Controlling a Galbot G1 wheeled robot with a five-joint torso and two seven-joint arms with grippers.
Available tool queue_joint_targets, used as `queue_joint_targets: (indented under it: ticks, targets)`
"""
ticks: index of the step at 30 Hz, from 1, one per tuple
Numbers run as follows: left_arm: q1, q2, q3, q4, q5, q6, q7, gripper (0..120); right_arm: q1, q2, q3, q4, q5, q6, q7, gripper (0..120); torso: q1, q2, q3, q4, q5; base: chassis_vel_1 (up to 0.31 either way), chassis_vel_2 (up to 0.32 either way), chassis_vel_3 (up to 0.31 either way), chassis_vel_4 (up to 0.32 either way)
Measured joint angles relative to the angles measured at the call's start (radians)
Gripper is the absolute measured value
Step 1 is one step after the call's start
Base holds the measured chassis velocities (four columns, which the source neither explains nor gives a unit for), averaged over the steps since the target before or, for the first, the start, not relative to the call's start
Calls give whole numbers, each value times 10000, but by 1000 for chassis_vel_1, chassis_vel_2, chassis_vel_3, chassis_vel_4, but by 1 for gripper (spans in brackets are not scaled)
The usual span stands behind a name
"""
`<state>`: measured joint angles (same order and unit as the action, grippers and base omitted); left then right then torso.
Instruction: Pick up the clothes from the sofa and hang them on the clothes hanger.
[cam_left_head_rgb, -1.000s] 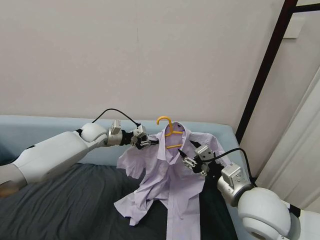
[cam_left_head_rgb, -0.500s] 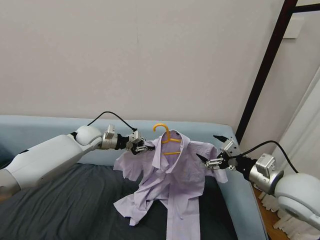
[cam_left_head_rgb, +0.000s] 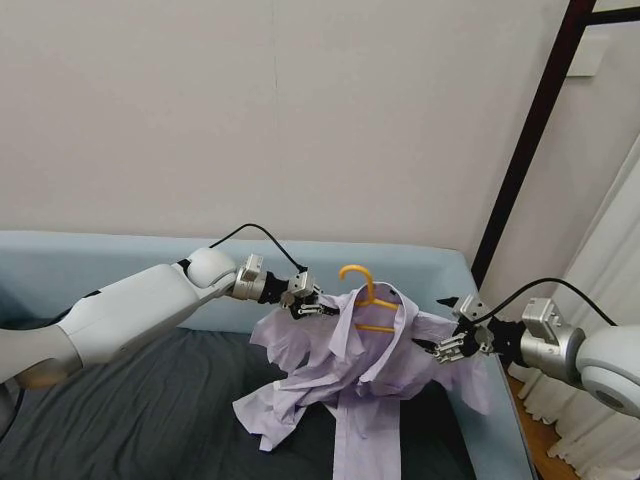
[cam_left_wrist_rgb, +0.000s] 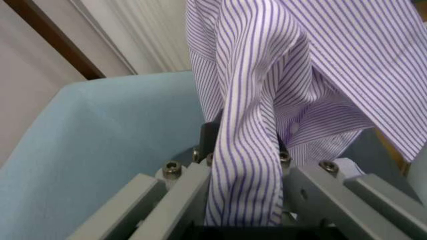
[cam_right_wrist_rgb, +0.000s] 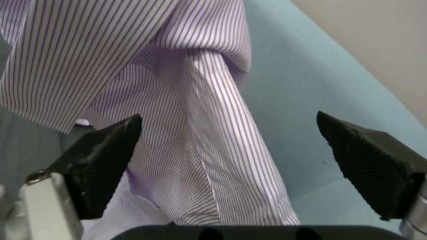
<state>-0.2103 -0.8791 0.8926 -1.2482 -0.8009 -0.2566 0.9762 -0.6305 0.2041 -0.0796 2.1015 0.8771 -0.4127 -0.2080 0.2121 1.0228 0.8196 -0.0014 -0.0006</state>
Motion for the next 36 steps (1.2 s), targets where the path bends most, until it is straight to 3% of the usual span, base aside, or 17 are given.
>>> queue_joint_targets:
  ticks: [24, 33, 36]
  targets:
    - [32, 240, -5, -179, 139, -118, 256, 1, -123, 64, -204, 255, 76, 61, -149, 9, 0, 0, 0, 1, -2, 0, 0, 0, 0]
    - [42, 265, -17, -196, 201, -118, 192, 1, -180, 77, -223, 300, 258, 204, -43, 8, 0, 0, 0, 2, -3, 0, 0, 0, 0]
    - [43, 279, -59, -243, 266, -143, 141, 16, -200, 77, -223, 374, 381, 244, 140, 8, 0, 0, 0, 1, -3, 0, 0, 0, 0]
